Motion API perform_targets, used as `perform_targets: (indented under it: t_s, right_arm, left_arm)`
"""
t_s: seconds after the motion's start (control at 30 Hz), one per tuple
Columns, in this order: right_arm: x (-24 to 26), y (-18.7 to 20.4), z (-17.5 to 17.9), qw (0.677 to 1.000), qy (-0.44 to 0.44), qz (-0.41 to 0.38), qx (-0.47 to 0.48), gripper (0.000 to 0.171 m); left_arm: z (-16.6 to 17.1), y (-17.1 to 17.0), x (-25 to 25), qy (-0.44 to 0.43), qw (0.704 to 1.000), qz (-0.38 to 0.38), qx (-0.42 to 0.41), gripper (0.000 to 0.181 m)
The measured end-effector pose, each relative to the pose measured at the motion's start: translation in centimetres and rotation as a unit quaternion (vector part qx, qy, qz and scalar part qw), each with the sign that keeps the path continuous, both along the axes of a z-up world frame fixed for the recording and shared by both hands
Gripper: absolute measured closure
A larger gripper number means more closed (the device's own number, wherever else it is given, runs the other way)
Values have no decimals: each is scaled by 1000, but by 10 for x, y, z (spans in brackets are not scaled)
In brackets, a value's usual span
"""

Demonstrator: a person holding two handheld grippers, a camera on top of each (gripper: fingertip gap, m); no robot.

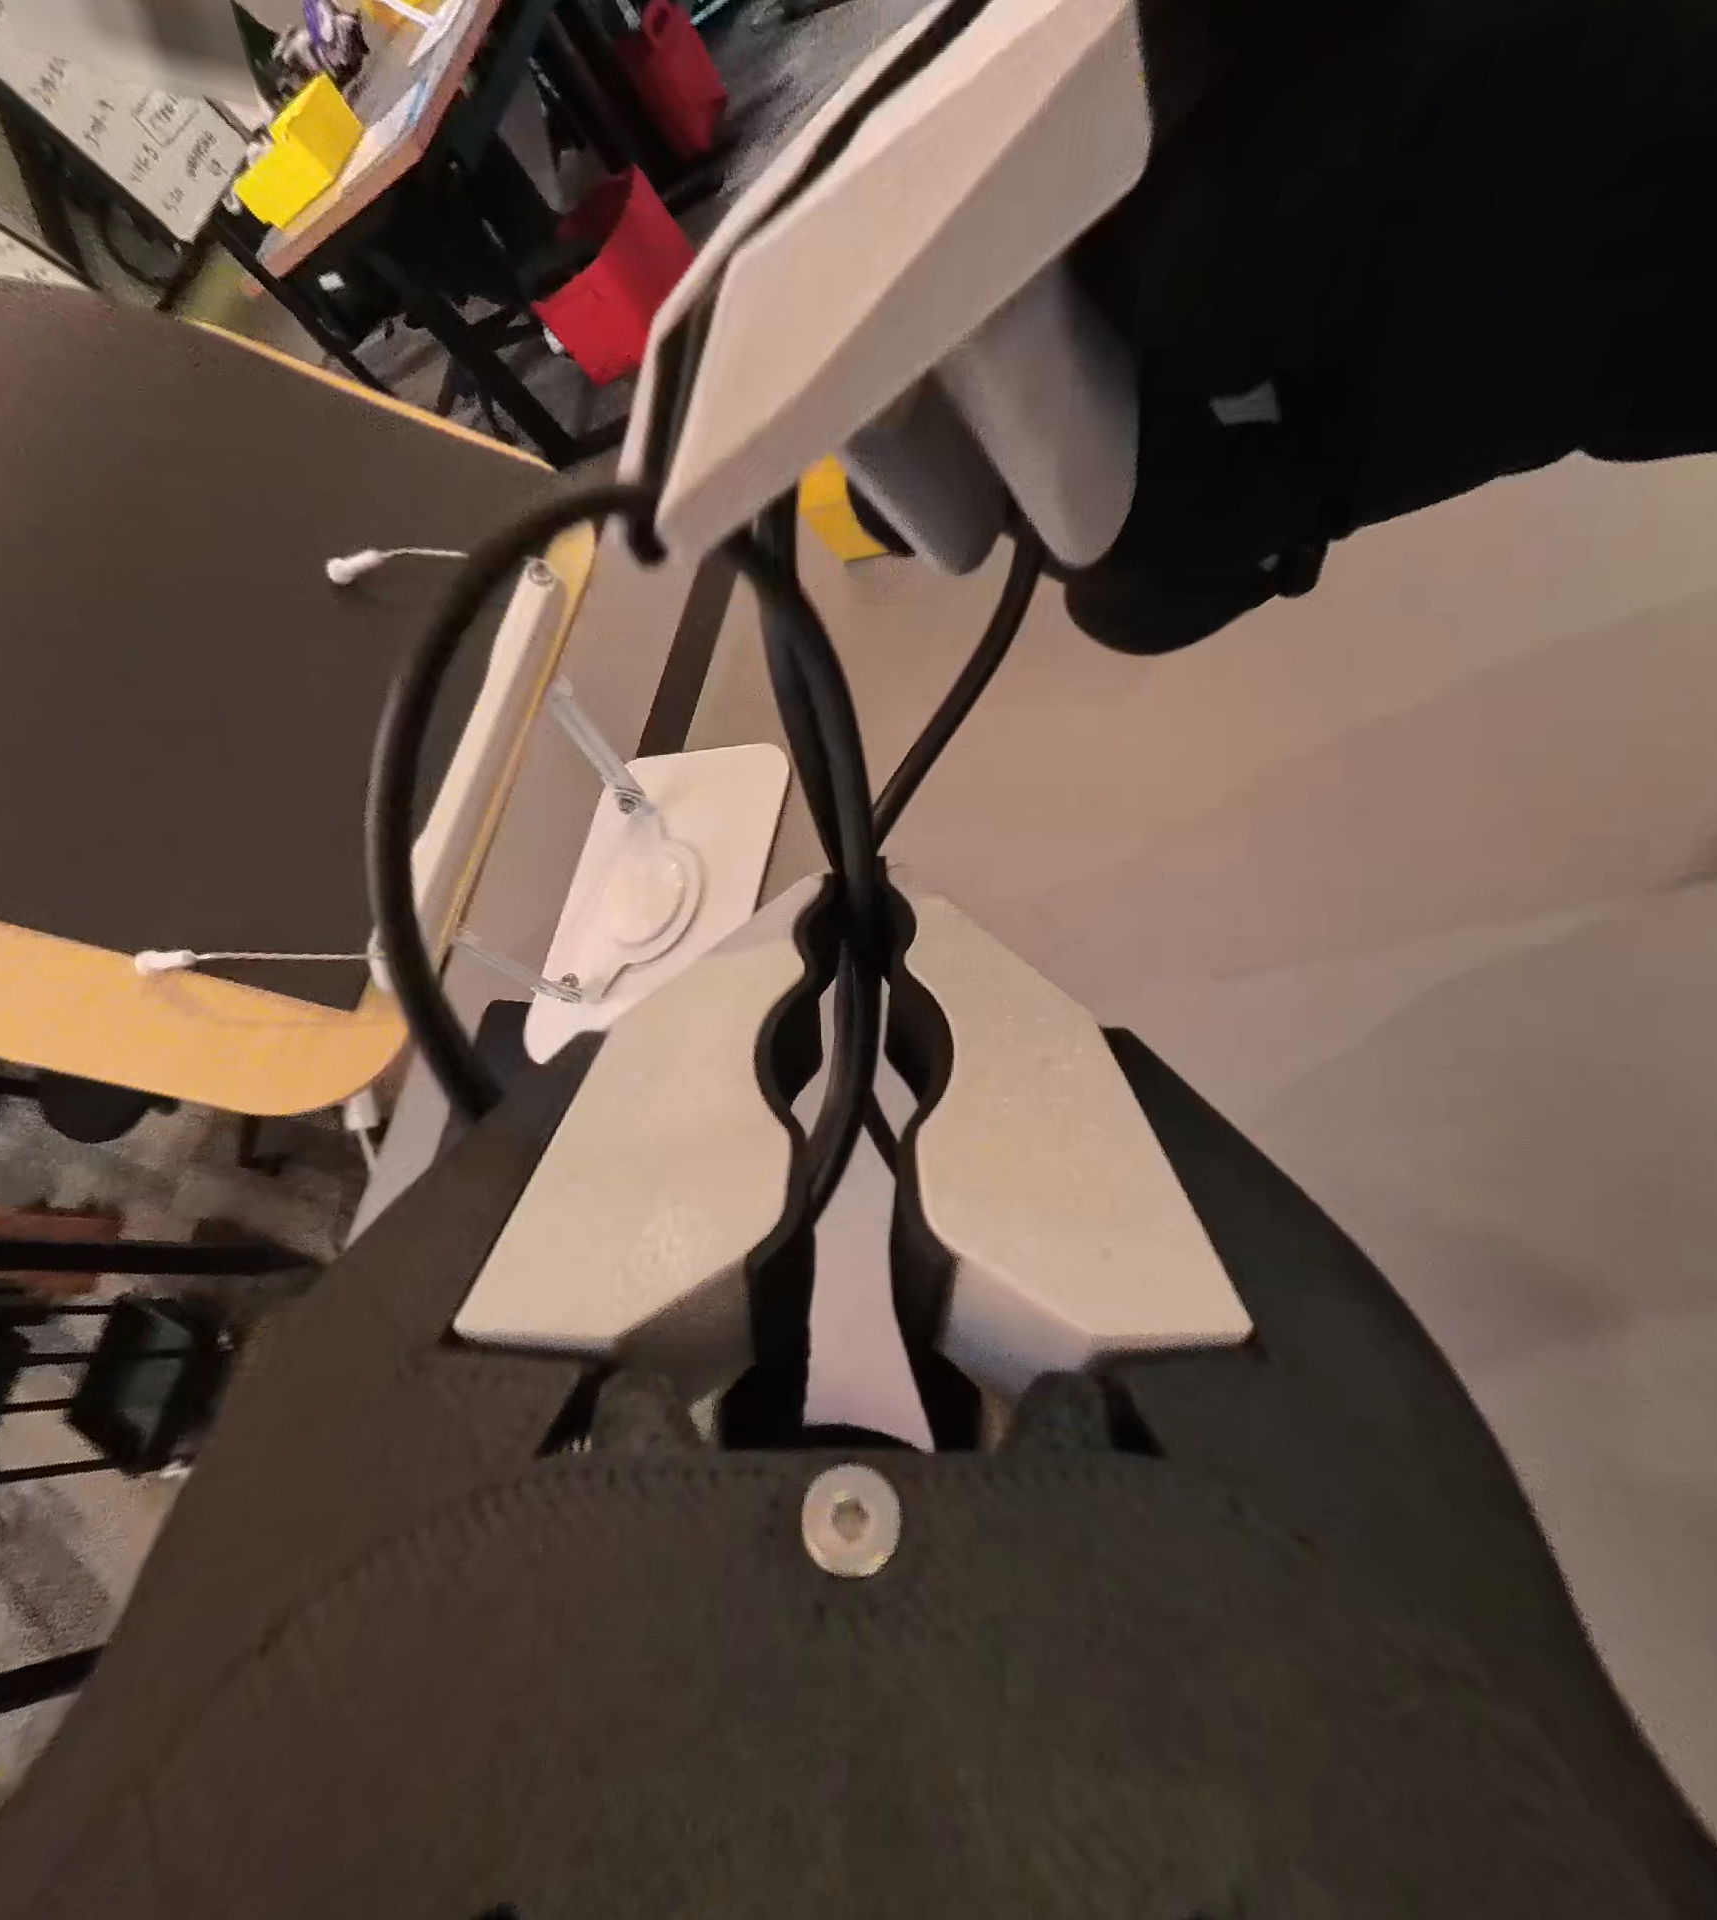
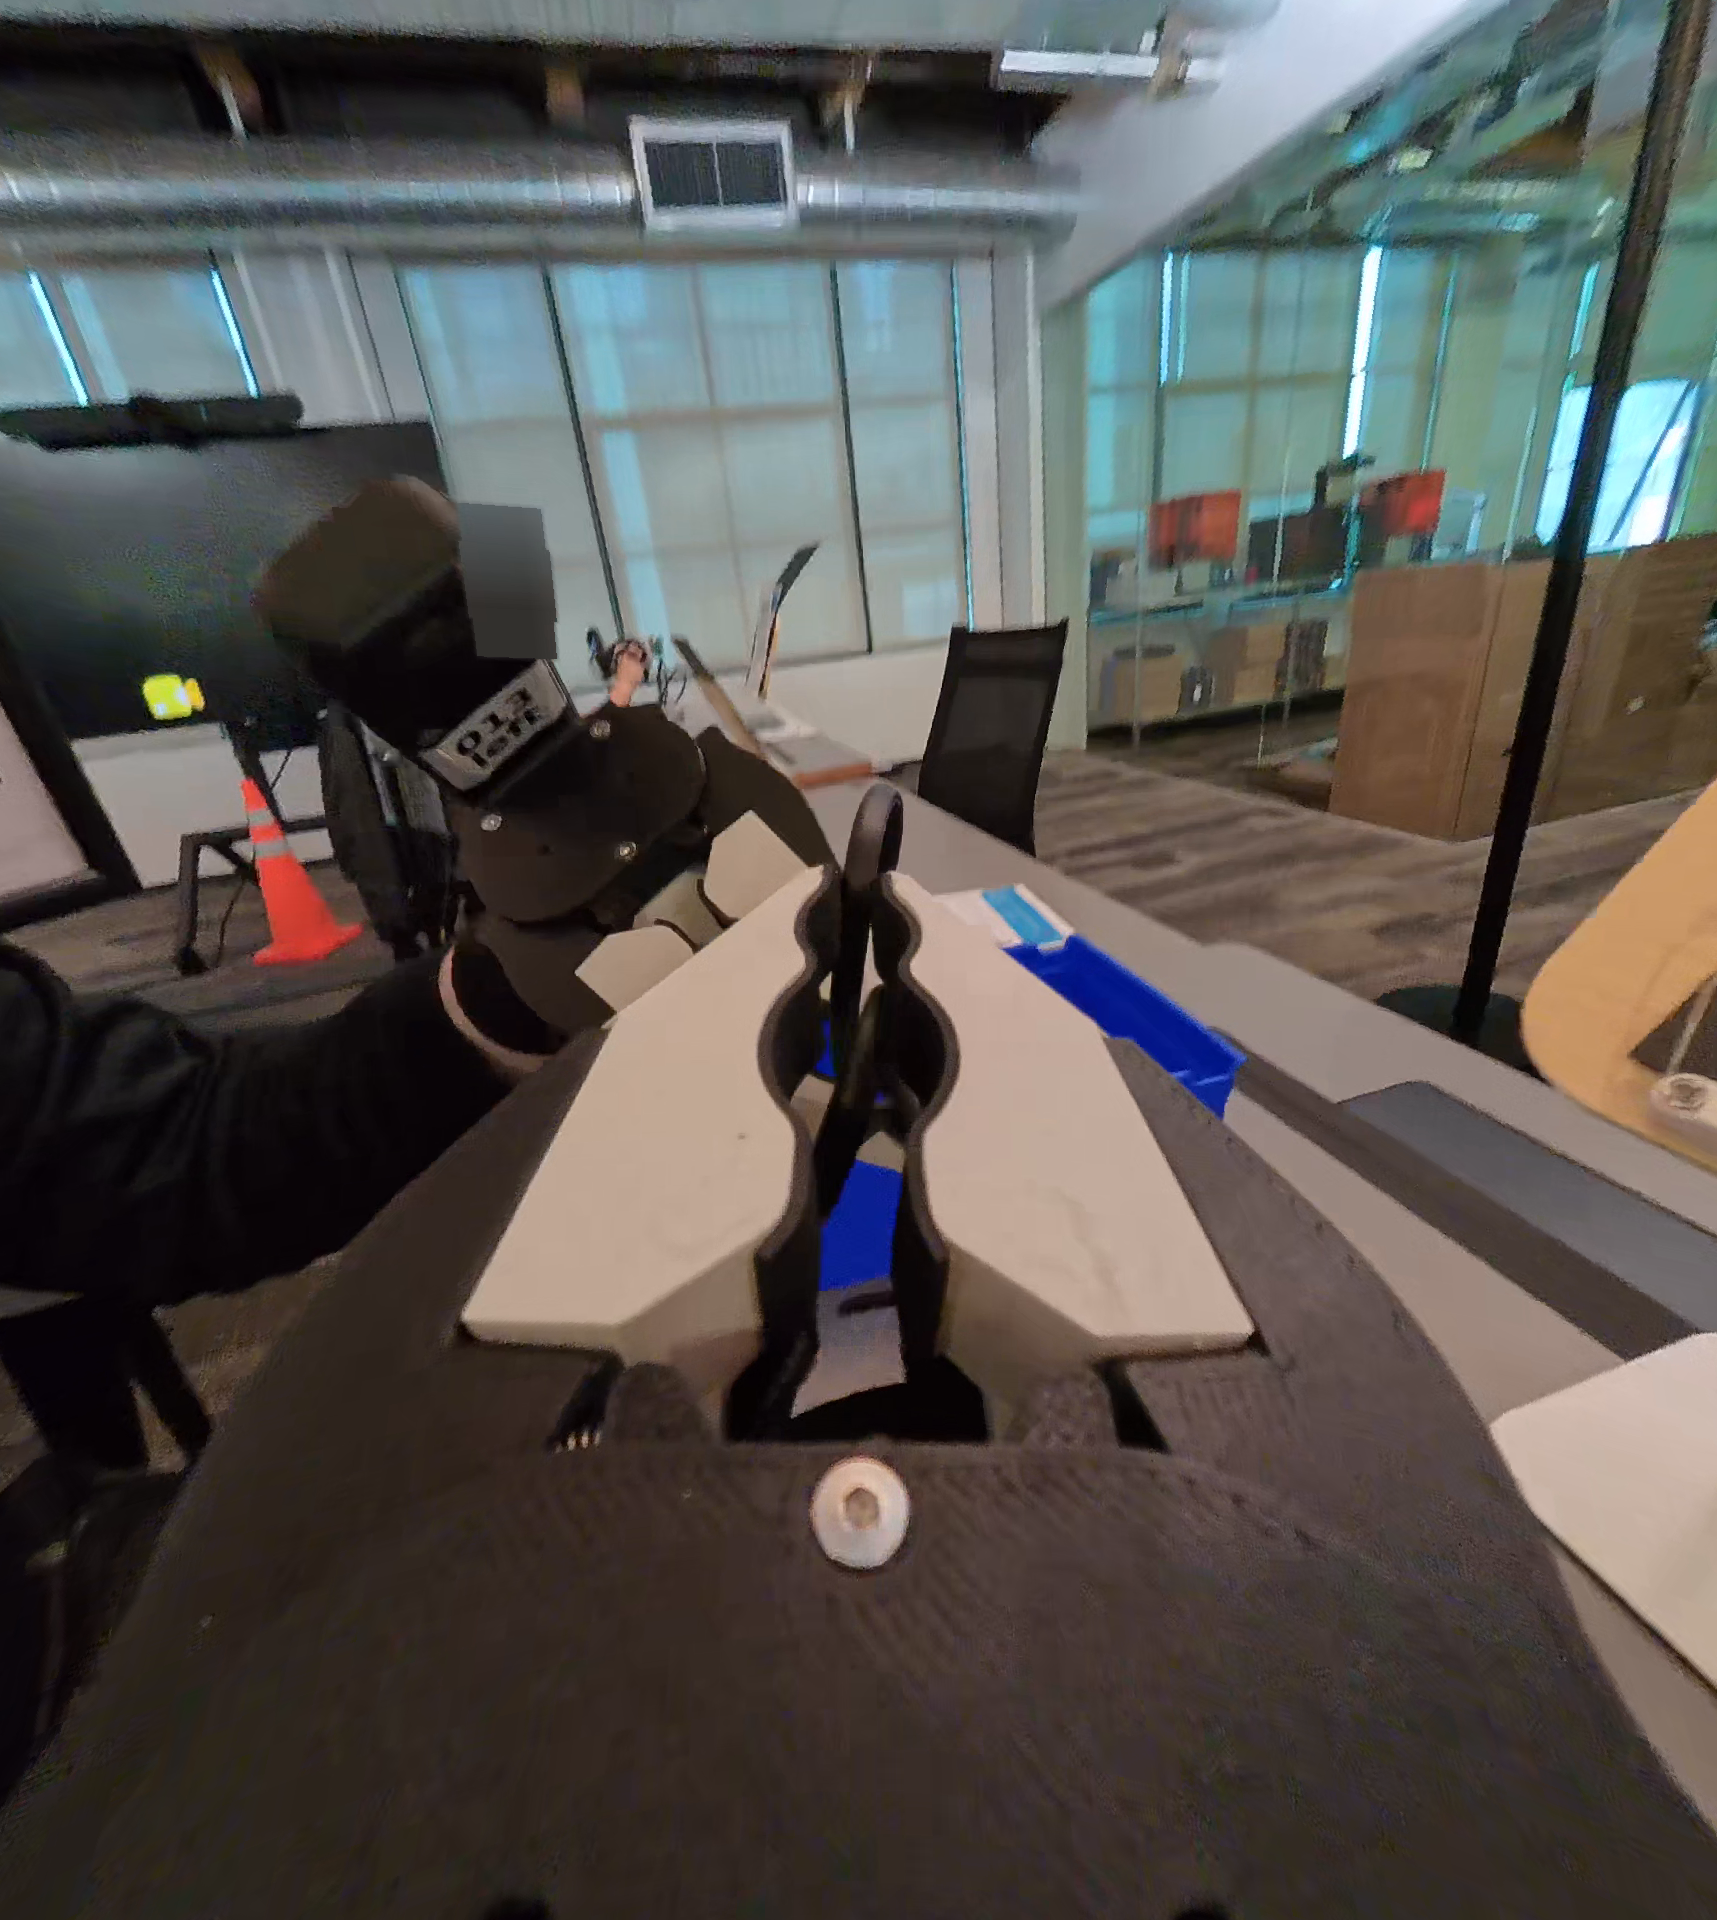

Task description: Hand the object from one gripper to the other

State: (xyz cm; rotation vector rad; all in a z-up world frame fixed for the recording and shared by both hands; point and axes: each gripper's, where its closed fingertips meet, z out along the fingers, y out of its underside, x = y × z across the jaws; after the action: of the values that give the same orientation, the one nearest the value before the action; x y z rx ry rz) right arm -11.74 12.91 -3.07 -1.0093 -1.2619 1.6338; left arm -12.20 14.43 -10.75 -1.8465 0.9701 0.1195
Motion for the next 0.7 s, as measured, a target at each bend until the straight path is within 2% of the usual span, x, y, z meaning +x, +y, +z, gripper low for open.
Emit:
perform_targets:
  t_s: [0.17,0.47,0.7]
  right_arm:
    - [17,14,18,998,52,-5,-16,168]
    - [20,42,-2,997,-37,-67,31,169]
    - [16,59,-37,990,-119,-74,7,168]
  left_arm:
    - [0,2,-7,-24,1000,6,-5,179]
    - [6,3,-15,-35,999,15,4,178]
    - [5,3,-25,1,999,34,6,179]
